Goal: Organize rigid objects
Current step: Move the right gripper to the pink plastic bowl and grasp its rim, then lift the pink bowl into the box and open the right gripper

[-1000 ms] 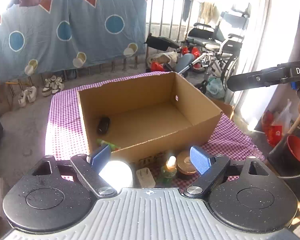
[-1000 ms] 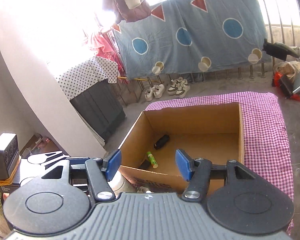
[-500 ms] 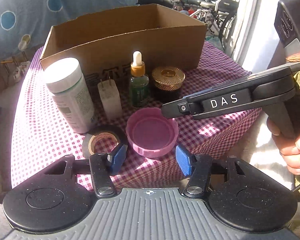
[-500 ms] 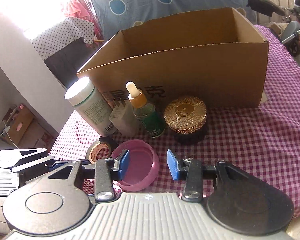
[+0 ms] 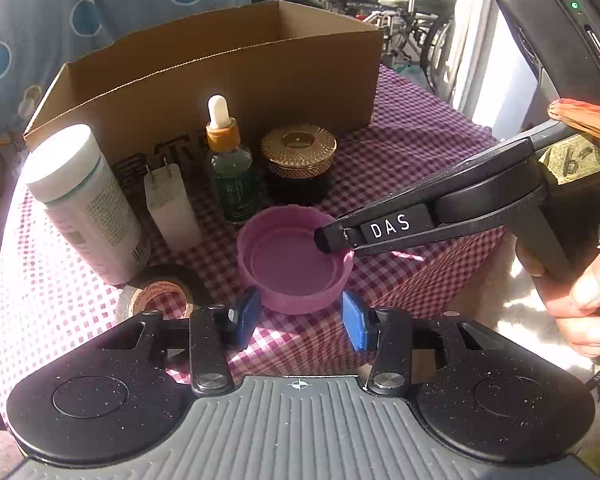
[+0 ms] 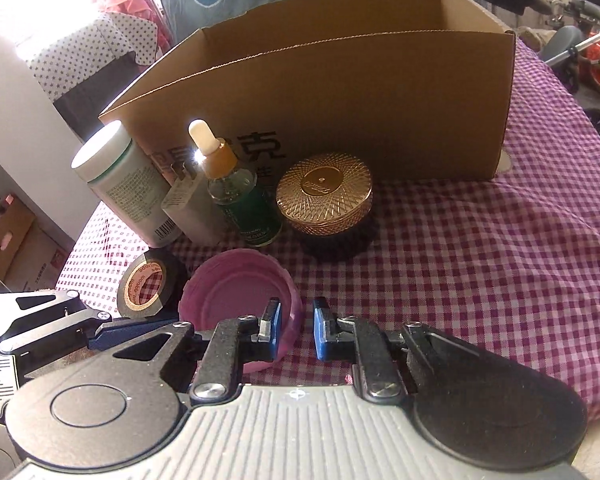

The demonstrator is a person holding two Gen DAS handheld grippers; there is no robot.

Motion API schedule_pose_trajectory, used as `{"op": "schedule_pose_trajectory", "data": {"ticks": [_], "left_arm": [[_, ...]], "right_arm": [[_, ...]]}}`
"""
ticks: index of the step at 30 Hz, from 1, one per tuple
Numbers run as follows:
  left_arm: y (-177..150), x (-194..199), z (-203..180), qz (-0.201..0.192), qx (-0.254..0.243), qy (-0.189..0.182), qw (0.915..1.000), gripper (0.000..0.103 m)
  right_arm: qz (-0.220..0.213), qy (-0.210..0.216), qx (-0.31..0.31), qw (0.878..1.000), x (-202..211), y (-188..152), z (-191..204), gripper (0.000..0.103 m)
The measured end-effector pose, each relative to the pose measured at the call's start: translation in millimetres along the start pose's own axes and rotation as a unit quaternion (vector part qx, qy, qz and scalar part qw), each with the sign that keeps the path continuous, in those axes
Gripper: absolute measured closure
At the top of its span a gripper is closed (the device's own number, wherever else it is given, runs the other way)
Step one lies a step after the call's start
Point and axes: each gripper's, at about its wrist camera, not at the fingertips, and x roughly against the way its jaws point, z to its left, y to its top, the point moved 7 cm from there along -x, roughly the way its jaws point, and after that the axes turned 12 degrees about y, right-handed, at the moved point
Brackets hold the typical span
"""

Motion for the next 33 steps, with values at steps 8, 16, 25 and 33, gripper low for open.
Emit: {"op": "schedule_pose_trajectory", "data": {"ticks": [8, 16, 25, 33], "left_arm": [[1, 8, 4, -0.011, -0.016, 0.011, 0.9998, 0.045], [3, -18, -12, 0.018, -0.035, -0.012, 0.9991, 0.037], [13, -31, -21, 0.02, -0.033, -0.023, 0.999, 0.036], [17, -31, -24, 0.016, -0.036, -0.014, 0.9991, 0.041]], "right_arm": [[-0.011, -0.011, -0.009, 1.0, 9, 0, -10, 0.085], [-0.014, -0.004, -0.015, 1.0, 8, 2, -17, 0.085], [-0.025, -0.006, -0.001, 1.0, 12, -1, -21, 0.086], [-0.04, -0.038, 0.039, 0.998, 9, -6, -9, 0.084]]}}
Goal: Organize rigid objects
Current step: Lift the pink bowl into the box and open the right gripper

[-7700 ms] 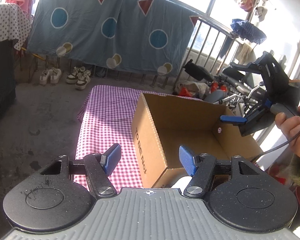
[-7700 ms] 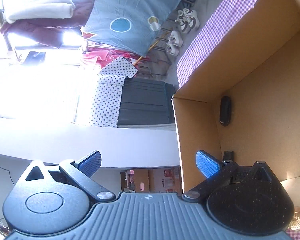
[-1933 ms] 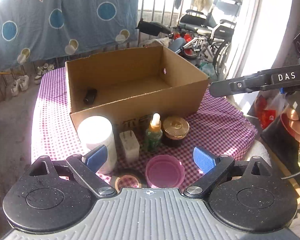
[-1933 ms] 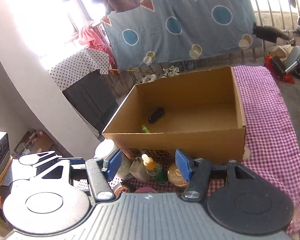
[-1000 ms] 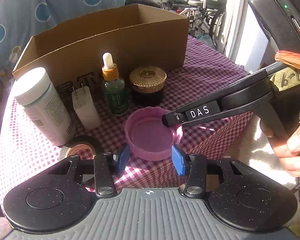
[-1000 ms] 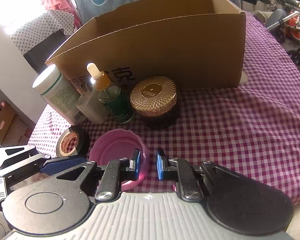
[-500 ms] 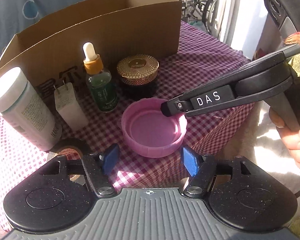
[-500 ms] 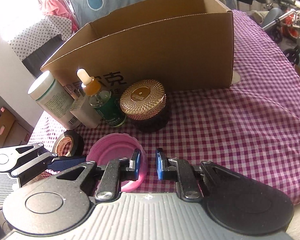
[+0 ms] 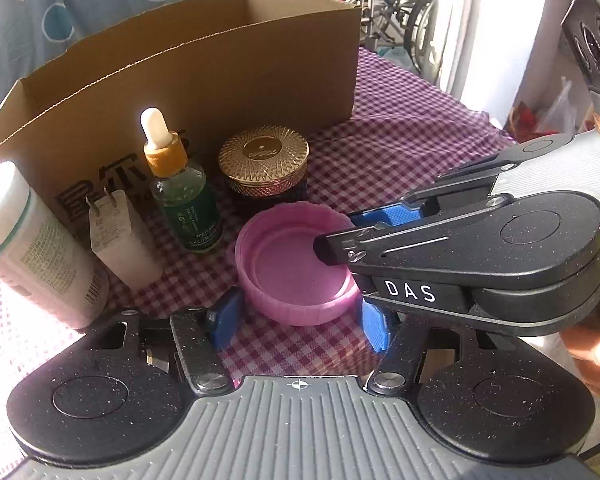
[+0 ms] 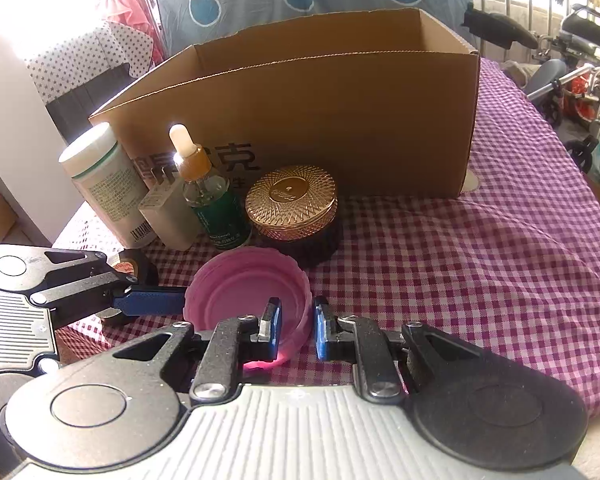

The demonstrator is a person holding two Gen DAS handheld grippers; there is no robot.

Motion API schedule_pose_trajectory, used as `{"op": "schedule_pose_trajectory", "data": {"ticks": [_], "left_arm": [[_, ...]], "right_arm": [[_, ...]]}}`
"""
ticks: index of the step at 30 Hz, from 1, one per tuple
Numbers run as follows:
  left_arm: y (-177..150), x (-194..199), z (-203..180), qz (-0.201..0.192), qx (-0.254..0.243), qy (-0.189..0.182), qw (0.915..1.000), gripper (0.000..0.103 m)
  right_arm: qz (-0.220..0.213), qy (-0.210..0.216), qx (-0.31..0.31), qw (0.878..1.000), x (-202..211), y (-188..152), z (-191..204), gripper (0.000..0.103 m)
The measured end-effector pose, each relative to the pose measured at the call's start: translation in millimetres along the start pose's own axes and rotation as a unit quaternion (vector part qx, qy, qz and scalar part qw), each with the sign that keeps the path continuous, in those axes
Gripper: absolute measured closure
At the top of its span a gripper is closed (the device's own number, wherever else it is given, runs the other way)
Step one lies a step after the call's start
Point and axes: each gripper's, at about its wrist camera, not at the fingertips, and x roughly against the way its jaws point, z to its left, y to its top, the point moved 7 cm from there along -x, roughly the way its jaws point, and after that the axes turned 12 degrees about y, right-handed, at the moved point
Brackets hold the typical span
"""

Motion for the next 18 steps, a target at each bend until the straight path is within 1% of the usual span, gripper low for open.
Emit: {"op": "schedule_pose_trajectory", "data": {"ticks": [4, 9, 11, 14, 16, 18], "left_arm": [[5, 16, -3, -0.02, -0.01, 0.006, 0.9997, 0.041], [17, 48, -6, -0.059, -0.013, 0.014, 0.9981, 0.041], [26, 66, -6, -0.088, -0.02, 0.025, 0.9957, 0.041], [45, 93, -1, -0.133, -0.027, 0.046, 0.9897, 0.041], [58, 106, 7, -0.152, -0.025, 0.059, 0.9864, 0.041], [71, 114, 15, -0.16, -0.023, 0.069, 0.9843, 0.041]], "right_arm": [[-0.015, -0.004, -0.006, 1.0, 13, 2, 3, 0.084], [-0.054, -0.015, 0.009, 0.998, 49, 11, 18, 0.084], [-0.077, -0.018, 0.019, 0.997, 68, 22, 25, 0.084], [-0.109, -0.013, 0.038, 0.993, 92, 45, 36, 0.084], [-0.126, -0.004, 0.054, 0.991, 103, 62, 42, 0.084], [-0.135, 0.008, 0.068, 0.989, 109, 84, 47, 0.084]]}}
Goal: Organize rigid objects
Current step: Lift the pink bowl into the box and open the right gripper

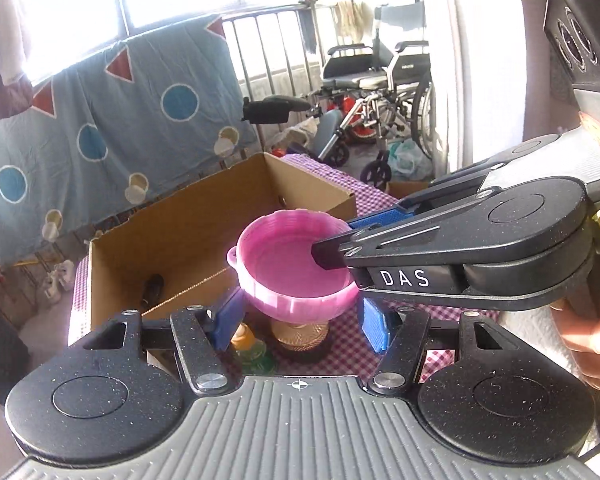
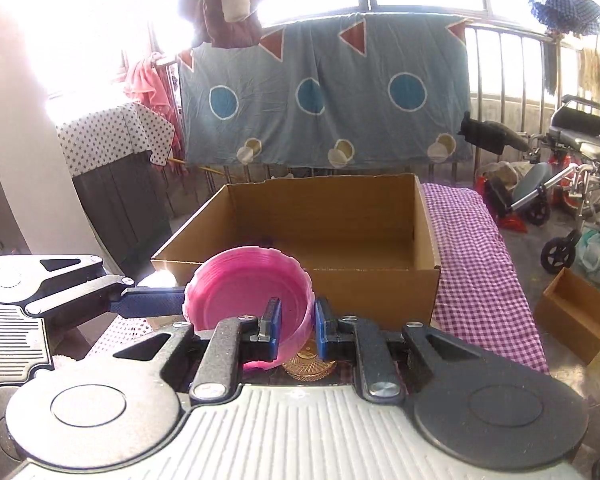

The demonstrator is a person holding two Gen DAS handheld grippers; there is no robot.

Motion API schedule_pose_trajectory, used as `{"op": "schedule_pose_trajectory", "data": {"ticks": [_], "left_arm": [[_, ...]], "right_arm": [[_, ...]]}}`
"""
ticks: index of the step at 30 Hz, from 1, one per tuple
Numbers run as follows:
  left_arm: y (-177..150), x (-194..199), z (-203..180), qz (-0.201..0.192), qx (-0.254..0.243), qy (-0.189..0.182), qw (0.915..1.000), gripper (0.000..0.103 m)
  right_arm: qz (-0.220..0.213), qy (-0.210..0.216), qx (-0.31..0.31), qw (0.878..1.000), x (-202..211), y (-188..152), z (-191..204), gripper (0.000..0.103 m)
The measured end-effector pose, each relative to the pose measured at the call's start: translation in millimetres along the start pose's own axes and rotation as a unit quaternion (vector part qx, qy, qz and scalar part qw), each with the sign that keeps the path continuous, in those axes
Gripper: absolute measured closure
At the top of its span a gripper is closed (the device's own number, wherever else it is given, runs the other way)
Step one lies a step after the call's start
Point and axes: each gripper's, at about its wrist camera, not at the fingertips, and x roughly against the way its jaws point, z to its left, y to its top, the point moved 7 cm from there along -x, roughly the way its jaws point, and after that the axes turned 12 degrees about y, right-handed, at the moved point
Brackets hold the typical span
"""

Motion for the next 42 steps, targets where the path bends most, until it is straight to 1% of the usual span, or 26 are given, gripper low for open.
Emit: {"op": "schedule_pose_trajectory", "data": {"ticks": [3, 6, 9, 11, 12, 14, 16, 20, 25, 28, 32, 34, 36, 38, 40, 42], "left_arm": [[23, -5, 19, -0.007, 0.006, 0.012, 0.9999, 0.041], [42, -27, 38, 0.004, 0.011, 0.018, 0.9998, 0.041], [49, -54, 56, 0.043, 0.035, 0.008, 0.9984, 0.041], [49, -77, 69, 0.083, 0.05, 0.001, 0.9953, 0.041], [48, -82, 74, 0.094, 0.052, -0.001, 0.9943, 0.041], [47, -109, 85, 0.131, 0.061, -0.007, 0.9896, 0.041], [46, -127, 92, 0.154, 0.062, -0.01, 0.986, 0.041], [39, -170, 102, 0.219, 0.073, -0.021, 0.9728, 0.041], [28, -212, 110, 0.278, 0.087, -0.029, 0.9563, 0.041], [21, -234, 116, 0.299, 0.1, -0.032, 0.9485, 0.041], [13, -258, 119, 0.312, 0.09, -0.016, 0.9455, 0.041], [10, -268, 122, 0.321, 0.086, -0.004, 0.9431, 0.041], [7, -277, 123, 0.338, 0.093, -0.006, 0.9366, 0.04], [4, -281, 122, 0.349, 0.098, -0.009, 0.9319, 0.039], [2, -279, 122, 0.349, 0.097, -0.007, 0.9321, 0.039], [4, -274, 124, 0.343, 0.097, -0.004, 0.9343, 0.038]], "right_arm": [[-0.004, 0.015, 0.024, 1.0, -8, 30, 1, 0.084], [0.01, 0.039, 0.038, 0.998, -29, 60, -3, 0.084], [0.042, 0.062, 0.025, 0.997, -60, 79, -14, 0.084], [0.076, 0.078, 0.007, 0.994, -90, 87, -25, 0.084], [0.093, 0.084, -0.004, 0.992, -104, 91, -31, 0.084], [0.126, 0.094, -0.025, 0.987, -133, 95, -42, 0.084], [0.157, 0.101, -0.047, 0.981, -161, 96, -53, 0.084], [0.213, 0.099, -0.079, 0.969, -211, 96, -75, 0.084], [0.254, 0.097, -0.108, 0.956, -261, 90, -100, 0.084], [0.269, 0.098, -0.129, 0.95, -285, 87, -117, 0.084], [0.277, 0.097, -0.142, 0.945, -312, 85, -131, 0.084], [0.274, 0.092, -0.135, 0.948, -322, 83, -132, 0.084], [0.272, 0.089, -0.126, 0.95, -330, 81, -132, 0.083], [0.266, 0.078, -0.116, 0.954, -337, 80, -133, 0.083], [0.261, 0.072, -0.112, 0.956, -341, 82, -137, 0.082], [0.253, 0.076, -0.117, 0.957, -338, 83, -139, 0.082]]}}
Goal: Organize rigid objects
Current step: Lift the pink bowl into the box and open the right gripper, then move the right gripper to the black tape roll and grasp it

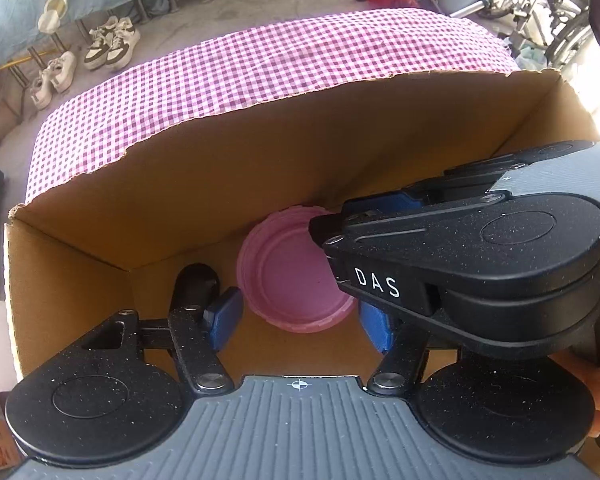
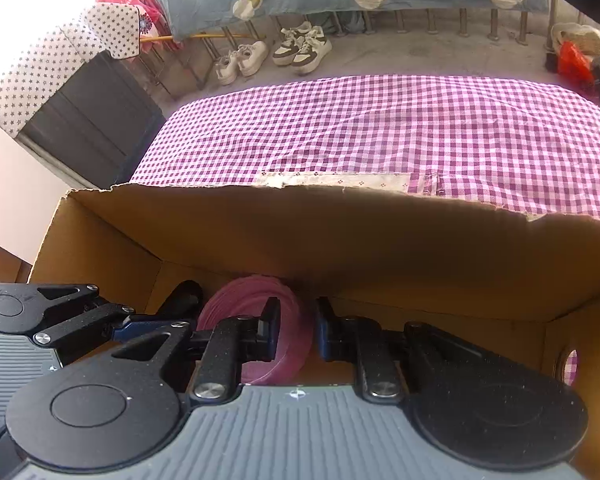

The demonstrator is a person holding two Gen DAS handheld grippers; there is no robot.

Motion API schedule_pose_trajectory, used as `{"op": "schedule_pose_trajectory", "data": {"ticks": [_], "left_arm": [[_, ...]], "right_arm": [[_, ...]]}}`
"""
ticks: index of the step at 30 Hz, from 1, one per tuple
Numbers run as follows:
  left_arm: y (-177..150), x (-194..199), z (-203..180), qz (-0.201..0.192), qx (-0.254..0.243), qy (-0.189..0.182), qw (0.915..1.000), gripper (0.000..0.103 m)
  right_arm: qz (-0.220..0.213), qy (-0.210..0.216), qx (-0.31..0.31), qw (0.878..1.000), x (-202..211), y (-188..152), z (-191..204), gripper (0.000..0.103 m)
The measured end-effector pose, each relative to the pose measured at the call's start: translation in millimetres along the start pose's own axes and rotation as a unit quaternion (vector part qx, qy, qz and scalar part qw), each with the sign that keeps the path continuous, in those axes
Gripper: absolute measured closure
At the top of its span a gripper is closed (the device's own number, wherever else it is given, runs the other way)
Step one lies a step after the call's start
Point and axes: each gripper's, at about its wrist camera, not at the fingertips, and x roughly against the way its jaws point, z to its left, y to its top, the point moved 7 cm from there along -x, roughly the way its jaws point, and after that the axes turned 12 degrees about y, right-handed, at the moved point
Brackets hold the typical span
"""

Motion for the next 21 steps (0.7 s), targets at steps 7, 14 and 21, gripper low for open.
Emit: {"op": "schedule_pose_trajectory", "data": {"ticks": [7, 14, 21], "left_arm": [[0, 47, 8, -0.04, 0.049, -0.02, 0.9978, 0.033], [-25, 133, -4, -0.146, 0.009, -0.047, 0.9882, 0.021], [-76, 214, -6, -0.27, -0.011, -0.144, 0.952, 0.007]], "right_arm": [[-0.057, 0.016, 0.005, 0.998, 49, 3, 8, 0.082], [-0.145, 0.024, 0.038, 0.988, 155, -19, 40, 0.072], [-0.23, -0.002, 0.118, 0.966, 262, -99, 93, 0.023]]}}
